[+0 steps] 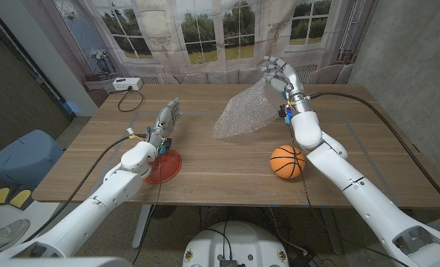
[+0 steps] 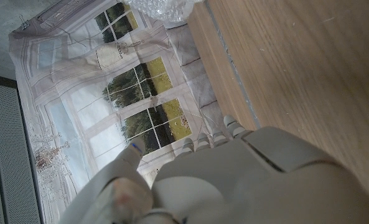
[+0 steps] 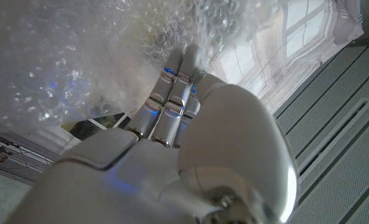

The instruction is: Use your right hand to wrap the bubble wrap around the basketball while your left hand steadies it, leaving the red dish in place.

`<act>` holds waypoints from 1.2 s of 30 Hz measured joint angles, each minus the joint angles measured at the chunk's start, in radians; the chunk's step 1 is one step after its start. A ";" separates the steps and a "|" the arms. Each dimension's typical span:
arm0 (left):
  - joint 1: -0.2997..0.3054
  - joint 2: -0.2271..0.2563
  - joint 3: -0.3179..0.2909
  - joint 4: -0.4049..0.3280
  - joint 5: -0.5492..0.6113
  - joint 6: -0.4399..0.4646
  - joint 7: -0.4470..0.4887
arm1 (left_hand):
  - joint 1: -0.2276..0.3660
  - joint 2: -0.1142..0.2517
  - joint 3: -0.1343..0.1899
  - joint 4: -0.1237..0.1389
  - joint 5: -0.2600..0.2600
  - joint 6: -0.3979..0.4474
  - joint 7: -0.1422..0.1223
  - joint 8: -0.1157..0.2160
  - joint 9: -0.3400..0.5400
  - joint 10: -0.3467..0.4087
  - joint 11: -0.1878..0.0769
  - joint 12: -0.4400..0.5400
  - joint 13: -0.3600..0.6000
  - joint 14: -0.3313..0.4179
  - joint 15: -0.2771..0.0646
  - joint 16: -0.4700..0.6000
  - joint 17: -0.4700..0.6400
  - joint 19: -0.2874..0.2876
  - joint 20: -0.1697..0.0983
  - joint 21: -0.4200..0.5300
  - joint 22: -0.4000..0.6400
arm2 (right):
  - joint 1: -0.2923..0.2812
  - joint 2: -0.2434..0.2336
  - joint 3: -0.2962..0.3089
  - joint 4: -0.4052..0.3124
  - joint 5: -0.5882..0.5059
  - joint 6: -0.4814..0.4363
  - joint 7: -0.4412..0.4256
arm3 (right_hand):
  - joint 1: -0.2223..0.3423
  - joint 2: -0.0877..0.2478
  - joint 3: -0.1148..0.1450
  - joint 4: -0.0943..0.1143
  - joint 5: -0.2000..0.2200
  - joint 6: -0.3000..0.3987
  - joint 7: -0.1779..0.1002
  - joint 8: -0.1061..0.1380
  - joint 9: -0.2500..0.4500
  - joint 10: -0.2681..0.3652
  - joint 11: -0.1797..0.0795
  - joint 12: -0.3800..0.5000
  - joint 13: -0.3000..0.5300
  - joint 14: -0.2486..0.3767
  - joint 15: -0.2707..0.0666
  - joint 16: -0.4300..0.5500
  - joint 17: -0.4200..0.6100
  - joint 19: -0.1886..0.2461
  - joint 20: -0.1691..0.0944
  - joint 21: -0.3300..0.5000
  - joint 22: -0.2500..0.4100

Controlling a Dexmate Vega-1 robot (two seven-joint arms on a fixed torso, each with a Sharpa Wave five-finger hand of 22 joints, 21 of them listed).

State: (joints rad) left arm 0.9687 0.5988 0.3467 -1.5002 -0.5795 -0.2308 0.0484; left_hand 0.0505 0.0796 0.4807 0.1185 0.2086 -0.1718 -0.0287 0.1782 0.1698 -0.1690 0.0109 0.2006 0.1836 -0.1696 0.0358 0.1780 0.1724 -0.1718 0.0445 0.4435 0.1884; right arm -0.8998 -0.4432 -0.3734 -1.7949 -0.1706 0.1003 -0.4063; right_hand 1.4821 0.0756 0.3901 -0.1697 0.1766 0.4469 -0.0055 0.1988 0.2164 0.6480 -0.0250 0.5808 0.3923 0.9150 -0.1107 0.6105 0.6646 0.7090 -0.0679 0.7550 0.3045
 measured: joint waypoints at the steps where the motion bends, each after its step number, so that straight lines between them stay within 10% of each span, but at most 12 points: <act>1: -0.003 -0.001 0.002 0.003 0.000 0.000 -0.001 | 0.000 0.000 0.000 0.000 0.000 0.000 0.000 0.000 0.000 0.000 0.000 0.000 0.000 0.000 0.000 0.000 0.000 0.000 0.000 0.000 0.000 | -0.001 0.003 0.004 -0.005 -0.007 0.005 -0.007 | 0.000 0.000 0.000 0.000 0.000 0.000 0.000 0.000 0.000 0.000 0.000 0.000 0.000 0.000 0.000 0.000 0.001 0.000 0.000 0.005 0.000; 20: -0.011 -0.003 0.006 0.014 -0.001 -0.010 -0.013 | 0.000 0.000 -0.004 -0.004 0.000 0.000 0.000 0.000 0.000 0.000 0.000 0.000 0.000 0.000 0.000 0.000 0.000 0.000 0.000 -0.003 0.000 | -0.005 0.057 0.072 -0.109 -0.103 -0.025 -0.051 | 0.020 -0.001 -0.010 0.001 0.001 -0.004 0.004 -0.007 0.000 -0.005 -0.005 0.015 0.009 0.005 0.005 -0.015 0.015 -0.011 0.004 0.044 0.012; 36: -0.062 -0.007 0.028 0.050 0.004 -0.012 -0.051 | 0.006 -0.006 -0.010 -0.012 0.000 0.000 0.000 0.000 0.000 -0.005 0.005 0.000 0.000 0.000 0.000 0.000 0.000 0.000 0.000 -0.007 0.000 | -0.153 0.083 0.131 -0.342 -0.180 -0.191 -0.038 | 0.027 -0.006 -0.018 0.001 0.005 -0.040 0.025 -0.014 0.005 -0.027 -0.002 0.019 0.006 0.011 0.011 -0.031 0.029 -0.011 0.004 0.082 0.013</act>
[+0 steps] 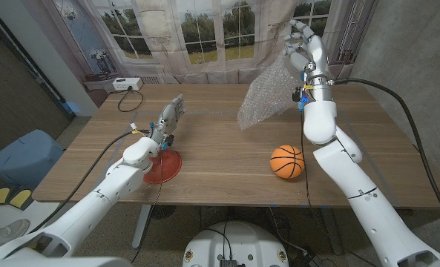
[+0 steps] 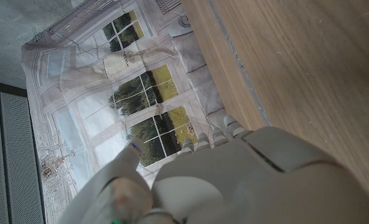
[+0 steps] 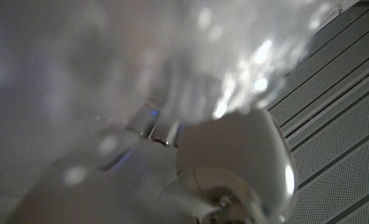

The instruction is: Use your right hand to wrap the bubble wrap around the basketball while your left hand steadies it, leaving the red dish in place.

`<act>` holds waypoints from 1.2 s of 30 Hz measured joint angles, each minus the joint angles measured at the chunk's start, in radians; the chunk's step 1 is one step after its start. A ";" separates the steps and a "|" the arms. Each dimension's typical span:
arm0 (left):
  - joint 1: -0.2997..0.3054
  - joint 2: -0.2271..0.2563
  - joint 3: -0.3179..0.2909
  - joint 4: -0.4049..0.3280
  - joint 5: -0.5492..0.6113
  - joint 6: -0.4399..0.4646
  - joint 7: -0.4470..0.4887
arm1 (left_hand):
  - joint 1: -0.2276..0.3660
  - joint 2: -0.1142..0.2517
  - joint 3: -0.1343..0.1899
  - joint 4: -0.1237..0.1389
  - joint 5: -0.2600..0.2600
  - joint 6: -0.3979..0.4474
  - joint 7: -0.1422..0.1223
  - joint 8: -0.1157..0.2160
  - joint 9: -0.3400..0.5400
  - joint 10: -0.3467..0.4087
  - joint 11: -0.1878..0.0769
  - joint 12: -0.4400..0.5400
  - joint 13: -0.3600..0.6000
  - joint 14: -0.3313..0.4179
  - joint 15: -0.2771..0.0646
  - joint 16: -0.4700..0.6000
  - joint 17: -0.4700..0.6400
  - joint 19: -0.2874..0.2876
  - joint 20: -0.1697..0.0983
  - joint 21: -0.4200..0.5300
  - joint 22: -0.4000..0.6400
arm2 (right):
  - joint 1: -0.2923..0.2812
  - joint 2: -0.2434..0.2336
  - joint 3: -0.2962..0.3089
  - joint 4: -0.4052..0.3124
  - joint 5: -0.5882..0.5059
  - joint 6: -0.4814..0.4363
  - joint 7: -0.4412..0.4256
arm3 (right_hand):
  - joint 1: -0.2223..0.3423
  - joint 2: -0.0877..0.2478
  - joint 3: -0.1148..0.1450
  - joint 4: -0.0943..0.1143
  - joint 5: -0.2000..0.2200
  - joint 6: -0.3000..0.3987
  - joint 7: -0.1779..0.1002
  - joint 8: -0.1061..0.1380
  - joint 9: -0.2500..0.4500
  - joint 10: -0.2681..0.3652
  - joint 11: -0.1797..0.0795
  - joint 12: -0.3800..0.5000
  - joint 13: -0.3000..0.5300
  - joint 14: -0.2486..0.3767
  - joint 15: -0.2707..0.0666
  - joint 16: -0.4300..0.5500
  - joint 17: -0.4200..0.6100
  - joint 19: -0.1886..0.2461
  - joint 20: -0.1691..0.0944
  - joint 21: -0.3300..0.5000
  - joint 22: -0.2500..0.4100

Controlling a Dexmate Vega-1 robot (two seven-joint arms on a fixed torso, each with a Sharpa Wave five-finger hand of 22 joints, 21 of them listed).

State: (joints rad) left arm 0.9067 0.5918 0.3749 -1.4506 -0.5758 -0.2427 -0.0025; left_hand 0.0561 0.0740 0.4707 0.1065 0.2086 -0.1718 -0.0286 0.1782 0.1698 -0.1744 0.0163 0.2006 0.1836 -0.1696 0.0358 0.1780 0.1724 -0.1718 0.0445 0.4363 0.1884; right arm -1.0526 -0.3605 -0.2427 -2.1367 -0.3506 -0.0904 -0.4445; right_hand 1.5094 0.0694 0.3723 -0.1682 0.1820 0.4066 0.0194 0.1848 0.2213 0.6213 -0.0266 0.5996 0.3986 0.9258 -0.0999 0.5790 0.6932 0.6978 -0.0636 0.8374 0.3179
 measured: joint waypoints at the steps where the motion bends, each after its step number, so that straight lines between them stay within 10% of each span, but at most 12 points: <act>1: -0.006 -0.001 0.002 0.004 0.000 0.003 -0.013 | 0.004 -0.004 0.002 -0.002 0.000 0.000 0.000 0.000 0.000 0.000 0.000 0.000 0.000 0.000 0.000 0.000 0.000 0.000 0.000 0.000 0.000 | -0.008 0.001 0.002 -0.012 -0.004 -0.009 0.003 | 0.000 0.000 0.000 0.000 0.000 -0.002 -0.002 0.000 0.000 0.000 0.000 0.000 0.000 0.000 0.000 -0.003 0.000 0.000 0.000 0.005 0.000; 15: -0.059 -0.006 0.025 0.027 0.000 0.007 -0.032 | 0.008 -0.008 -0.007 -0.010 0.000 0.000 0.000 0.000 0.000 0.000 0.000 0.000 0.000 0.000 0.000 0.000 0.000 0.000 0.000 -0.004 0.000 | -0.066 0.002 0.021 -0.081 0.014 -0.067 0.081 | 0.000 0.000 -0.004 0.004 0.000 -0.019 0.006 -0.004 0.000 -0.032 0.004 0.000 -0.005 0.002 0.002 -0.015 0.009 -0.020 -0.002 0.023 0.000; 17: -0.066 -0.006 0.029 0.026 0.003 0.030 -0.061 | 0.008 -0.008 -0.007 -0.010 0.000 0.000 0.000 0.000 0.000 0.000 0.000 0.000 0.000 0.000 0.000 0.000 0.000 0.000 0.000 -0.004 0.000 | -0.200 -0.020 0.102 -0.164 0.024 -0.065 0.090 | 0.000 0.000 -0.004 0.004 0.000 -0.019 0.006 -0.004 0.000 -0.032 0.004 0.000 -0.005 0.002 0.002 -0.018 0.009 -0.021 -0.001 0.029 0.000; 36: -0.115 -0.003 0.072 -0.023 0.037 0.116 -0.056 | 0.008 -0.008 -0.011 -0.014 0.000 0.000 0.000 0.000 0.000 0.000 0.000 0.000 0.000 0.000 0.000 0.000 0.000 0.000 0.000 -0.008 0.000 | -0.421 -0.026 0.313 -0.199 0.183 0.022 0.191 | 0.001 -0.002 -0.004 0.004 0.004 -0.030 0.006 -0.004 0.000 -0.048 0.009 0.000 -0.009 0.005 0.005 -0.033 0.019 -0.036 0.004 0.056 0.000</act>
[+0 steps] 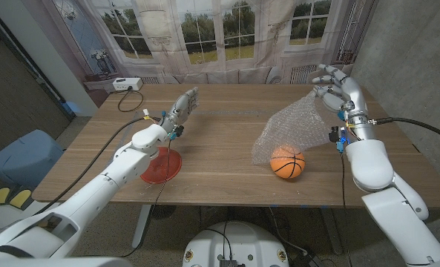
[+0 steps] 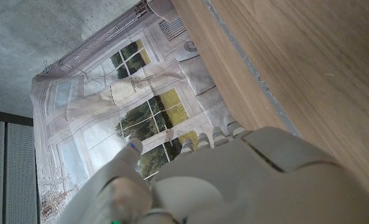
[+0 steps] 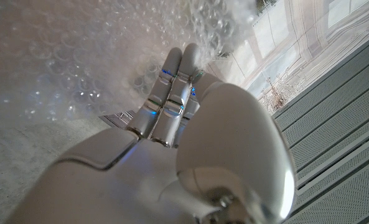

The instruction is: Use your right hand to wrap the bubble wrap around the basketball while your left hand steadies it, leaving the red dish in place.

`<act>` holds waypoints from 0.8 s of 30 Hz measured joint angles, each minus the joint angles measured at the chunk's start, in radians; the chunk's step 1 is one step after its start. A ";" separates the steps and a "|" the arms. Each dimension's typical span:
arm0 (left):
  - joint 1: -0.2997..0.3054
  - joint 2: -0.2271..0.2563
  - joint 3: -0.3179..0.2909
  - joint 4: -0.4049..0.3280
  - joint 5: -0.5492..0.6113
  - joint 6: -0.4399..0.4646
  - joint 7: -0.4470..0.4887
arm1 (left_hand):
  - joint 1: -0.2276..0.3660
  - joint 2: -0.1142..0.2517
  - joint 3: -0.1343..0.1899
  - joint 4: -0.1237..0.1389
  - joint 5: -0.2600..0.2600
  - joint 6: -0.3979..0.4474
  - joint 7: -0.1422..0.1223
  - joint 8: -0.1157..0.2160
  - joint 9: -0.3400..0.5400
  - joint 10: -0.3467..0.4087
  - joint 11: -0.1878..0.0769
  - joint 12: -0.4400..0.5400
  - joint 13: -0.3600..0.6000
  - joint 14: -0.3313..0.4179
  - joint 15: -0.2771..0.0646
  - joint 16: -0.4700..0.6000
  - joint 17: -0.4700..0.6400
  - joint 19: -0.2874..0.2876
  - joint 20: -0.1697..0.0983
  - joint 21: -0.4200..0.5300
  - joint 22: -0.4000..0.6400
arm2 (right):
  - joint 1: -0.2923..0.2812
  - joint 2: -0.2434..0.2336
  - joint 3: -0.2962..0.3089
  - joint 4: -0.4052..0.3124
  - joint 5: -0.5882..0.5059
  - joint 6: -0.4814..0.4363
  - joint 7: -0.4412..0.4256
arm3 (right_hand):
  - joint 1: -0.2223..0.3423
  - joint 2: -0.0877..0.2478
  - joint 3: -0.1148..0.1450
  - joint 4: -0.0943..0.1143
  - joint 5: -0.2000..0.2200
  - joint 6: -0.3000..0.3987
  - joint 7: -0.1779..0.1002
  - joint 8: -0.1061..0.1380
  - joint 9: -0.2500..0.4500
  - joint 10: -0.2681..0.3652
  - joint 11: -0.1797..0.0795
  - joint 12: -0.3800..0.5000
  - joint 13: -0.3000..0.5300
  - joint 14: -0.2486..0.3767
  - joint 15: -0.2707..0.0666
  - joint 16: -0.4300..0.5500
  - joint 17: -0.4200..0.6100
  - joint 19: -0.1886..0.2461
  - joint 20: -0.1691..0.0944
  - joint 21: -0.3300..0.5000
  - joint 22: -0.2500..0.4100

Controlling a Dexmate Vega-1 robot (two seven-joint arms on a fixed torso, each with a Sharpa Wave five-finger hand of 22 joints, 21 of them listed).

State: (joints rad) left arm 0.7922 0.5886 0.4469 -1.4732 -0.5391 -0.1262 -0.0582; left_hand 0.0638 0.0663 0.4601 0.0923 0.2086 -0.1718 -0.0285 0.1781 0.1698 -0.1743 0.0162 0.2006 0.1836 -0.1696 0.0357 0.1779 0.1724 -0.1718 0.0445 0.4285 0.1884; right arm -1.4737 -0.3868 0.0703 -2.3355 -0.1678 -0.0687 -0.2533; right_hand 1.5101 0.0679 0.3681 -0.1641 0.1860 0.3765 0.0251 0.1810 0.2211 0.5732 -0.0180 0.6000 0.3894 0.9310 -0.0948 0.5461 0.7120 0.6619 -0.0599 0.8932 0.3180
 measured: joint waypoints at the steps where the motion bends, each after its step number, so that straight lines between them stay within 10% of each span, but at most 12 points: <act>1: -0.004 -0.003 0.004 0.000 0.004 0.008 0.001 | 0.000 0.000 0.000 0.000 0.000 0.000 0.000 0.000 0.000 0.000 0.000 0.000 0.000 0.000 0.000 0.000 0.000 0.000 0.000 0.000 0.000 | -0.018 -0.001 0.027 -0.005 0.013 0.002 0.012 | 0.001 -0.001 0.000 0.000 0.000 0.000 0.000 0.000 0.000 0.000 0.000 -0.001 0.000 0.000 0.000 0.000 0.000 -0.002 -0.002 0.000 0.000; 24: -0.072 -0.060 0.055 0.059 0.035 0.048 -0.009 | 0.000 0.000 0.000 0.000 0.000 0.000 0.000 0.000 0.000 0.000 0.000 0.000 0.000 0.000 0.000 0.000 0.000 0.000 0.000 -0.008 0.000 | -0.111 -0.011 0.330 -0.008 0.271 -0.035 0.234 | 0.006 0.000 -0.003 0.003 0.000 -0.020 0.005 0.000 0.000 -0.036 0.000 -0.009 -0.009 0.002 0.002 -0.018 0.018 -0.027 0.002 0.033 0.000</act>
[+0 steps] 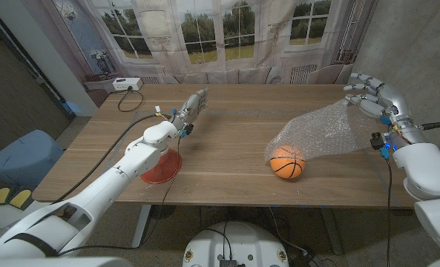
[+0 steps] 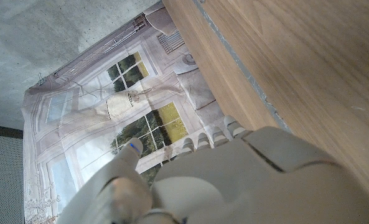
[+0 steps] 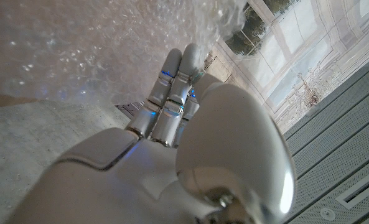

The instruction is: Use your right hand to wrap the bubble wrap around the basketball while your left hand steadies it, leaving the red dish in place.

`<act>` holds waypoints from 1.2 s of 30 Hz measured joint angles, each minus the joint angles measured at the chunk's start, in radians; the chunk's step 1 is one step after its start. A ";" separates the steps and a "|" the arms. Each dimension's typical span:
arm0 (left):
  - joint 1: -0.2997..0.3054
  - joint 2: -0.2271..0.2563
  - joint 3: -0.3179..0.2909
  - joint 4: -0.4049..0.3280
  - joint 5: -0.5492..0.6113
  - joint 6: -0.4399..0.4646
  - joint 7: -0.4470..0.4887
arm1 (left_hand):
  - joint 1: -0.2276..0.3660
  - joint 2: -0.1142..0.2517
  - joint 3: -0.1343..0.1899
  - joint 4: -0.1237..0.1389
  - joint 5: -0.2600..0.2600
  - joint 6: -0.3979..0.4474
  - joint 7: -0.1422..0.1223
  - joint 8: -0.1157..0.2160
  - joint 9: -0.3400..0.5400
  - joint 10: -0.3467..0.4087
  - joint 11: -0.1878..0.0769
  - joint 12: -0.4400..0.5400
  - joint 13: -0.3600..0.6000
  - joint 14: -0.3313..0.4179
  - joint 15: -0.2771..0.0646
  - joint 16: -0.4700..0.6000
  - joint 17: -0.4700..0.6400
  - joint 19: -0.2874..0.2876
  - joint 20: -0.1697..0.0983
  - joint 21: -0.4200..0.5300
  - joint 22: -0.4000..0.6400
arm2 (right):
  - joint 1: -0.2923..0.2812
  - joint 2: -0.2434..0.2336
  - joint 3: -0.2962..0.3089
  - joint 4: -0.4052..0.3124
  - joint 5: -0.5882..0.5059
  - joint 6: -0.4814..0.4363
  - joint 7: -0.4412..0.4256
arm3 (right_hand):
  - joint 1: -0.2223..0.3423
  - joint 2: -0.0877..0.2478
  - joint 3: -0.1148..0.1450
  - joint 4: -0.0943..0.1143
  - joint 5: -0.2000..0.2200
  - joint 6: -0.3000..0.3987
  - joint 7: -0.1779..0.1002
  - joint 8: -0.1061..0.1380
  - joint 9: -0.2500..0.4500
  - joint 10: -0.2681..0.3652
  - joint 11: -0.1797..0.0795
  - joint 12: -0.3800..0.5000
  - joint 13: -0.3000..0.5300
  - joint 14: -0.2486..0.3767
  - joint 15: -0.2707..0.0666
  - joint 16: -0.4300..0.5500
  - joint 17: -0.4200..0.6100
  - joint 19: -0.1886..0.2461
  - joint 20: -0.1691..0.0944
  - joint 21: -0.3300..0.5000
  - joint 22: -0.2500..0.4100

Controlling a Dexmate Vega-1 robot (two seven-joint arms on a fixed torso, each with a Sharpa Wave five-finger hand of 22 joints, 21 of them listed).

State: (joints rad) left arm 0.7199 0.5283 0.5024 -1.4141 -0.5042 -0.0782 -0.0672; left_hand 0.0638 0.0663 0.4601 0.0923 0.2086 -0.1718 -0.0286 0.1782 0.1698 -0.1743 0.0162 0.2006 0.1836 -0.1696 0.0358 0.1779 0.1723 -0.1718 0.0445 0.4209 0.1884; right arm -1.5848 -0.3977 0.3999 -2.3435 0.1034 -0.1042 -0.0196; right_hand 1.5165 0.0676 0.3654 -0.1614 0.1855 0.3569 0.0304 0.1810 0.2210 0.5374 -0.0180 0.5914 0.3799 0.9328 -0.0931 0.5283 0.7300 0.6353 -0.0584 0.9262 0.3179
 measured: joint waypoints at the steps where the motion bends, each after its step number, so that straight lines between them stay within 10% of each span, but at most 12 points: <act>1: -0.001 -0.001 0.001 0.002 0.001 0.000 -0.001 | 0.000 0.000 0.000 0.000 0.000 0.000 0.000 0.000 0.000 0.000 0.000 0.000 0.000 0.000 0.000 0.000 0.000 0.000 0.000 0.000 0.000 | -0.001 -0.001 0.008 0.003 0.014 -0.001 0.009 | 0.000 0.000 0.000 0.000 0.000 0.000 0.000 0.000 0.000 0.000 0.000 0.000 0.000 0.000 0.000 0.000 0.002 -0.004 -0.004 0.006 0.000; 36: -0.082 -0.072 0.031 0.142 0.016 -0.028 -0.041 | 0.000 0.000 -0.004 -0.004 0.000 0.000 0.000 0.000 0.000 0.000 0.000 0.000 0.000 0.000 0.000 0.000 0.000 0.000 0.000 -0.001 0.000 | -0.199 -0.072 0.288 -0.031 0.332 -0.190 0.231 | 0.008 0.005 -0.003 0.003 0.012 -0.170 0.055 -0.004 0.000 -0.192 0.055 -0.063 -0.018 0.006 0.006 -0.048 0.050 -0.052 0.001 0.110 -0.026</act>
State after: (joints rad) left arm 0.6380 0.4561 0.5338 -1.2724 -0.4881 -0.1065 -0.1078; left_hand 0.0637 0.0664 0.4560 0.0882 0.2085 -0.1718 -0.0286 0.1782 0.1698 -0.1743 0.0162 0.2006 0.1836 -0.1696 0.0357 0.1779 0.1724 -0.1718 0.0444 0.4199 0.1884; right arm -1.7841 -0.4696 0.6879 -2.3741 0.4353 -0.2939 0.2111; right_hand 1.5243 0.0726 0.3625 -0.1585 0.1973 0.1869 0.0855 0.1771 0.2208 0.3451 0.0369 0.5285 0.3616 0.9385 -0.0874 0.4799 0.7801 0.5828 -0.0570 1.0364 0.2921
